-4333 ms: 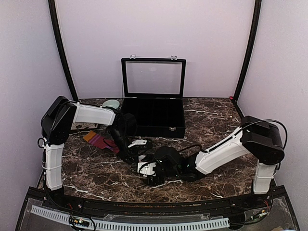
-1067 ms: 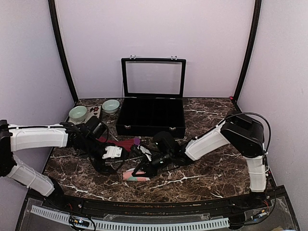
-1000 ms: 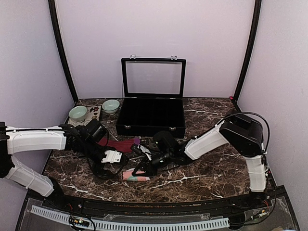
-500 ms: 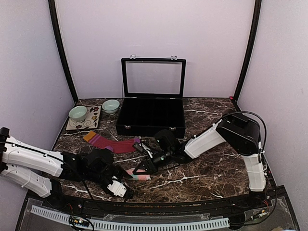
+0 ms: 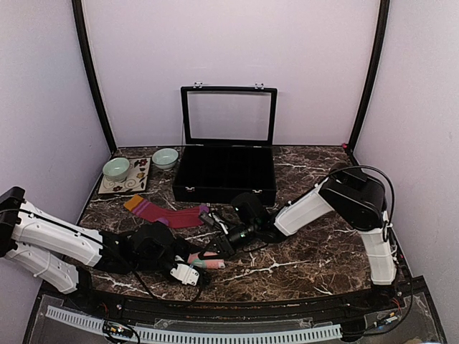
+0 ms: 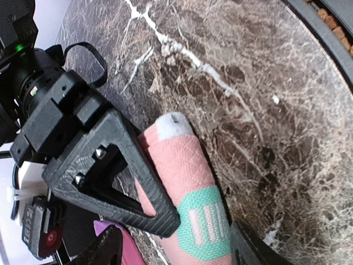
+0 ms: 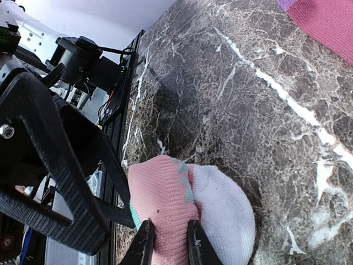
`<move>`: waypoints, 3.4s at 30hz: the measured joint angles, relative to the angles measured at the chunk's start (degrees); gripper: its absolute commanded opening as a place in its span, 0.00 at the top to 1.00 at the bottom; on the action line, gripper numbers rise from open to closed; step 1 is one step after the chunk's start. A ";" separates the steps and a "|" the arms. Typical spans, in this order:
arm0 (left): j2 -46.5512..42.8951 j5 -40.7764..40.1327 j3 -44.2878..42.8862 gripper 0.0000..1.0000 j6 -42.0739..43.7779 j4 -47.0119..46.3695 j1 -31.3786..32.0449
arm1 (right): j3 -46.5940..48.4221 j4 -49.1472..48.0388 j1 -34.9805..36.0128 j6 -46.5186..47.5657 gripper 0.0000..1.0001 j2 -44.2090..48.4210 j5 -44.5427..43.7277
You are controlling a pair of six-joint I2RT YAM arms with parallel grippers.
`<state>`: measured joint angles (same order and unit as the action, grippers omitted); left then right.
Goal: Roll the socks
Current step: Pick up the sock from the center of the board.
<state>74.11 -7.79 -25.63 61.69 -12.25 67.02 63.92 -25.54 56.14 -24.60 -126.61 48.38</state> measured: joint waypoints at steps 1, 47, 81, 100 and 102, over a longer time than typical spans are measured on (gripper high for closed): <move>0.20 -0.68 0.15 0.32 0.00 -0.35 0.00 | 0.00 -0.15 -0.04 -0.11 0.93 -0.09 0.20; 8.15 -0.33 -5.40 0.60 -8.09 6.40 -5.66 | -0.44 -6.25 -1.29 -7.54 0.90 -2.56 4.72; 17.00 -5.38 -17.18 0.65 -9.16 18.58 -3.96 | -1.25 -11.02 -1.88 -14.88 0.87 -3.30 4.24; 13.84 -2.10 -14.71 0.30 -22.82 16.81 -3.48 | -3.34 -15.43 -2.01 -17.94 0.88 -2.91 1.29; 13.84 -1.09 -14.73 0.30 -23.47 16.81 -3.48 | -3.34 -15.45 -2.03 -18.01 0.88 -2.91 1.29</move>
<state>87.94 -8.88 -40.36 38.22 4.56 63.55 60.58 -40.99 54.11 -42.61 -129.51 49.67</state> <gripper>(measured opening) 0.697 0.150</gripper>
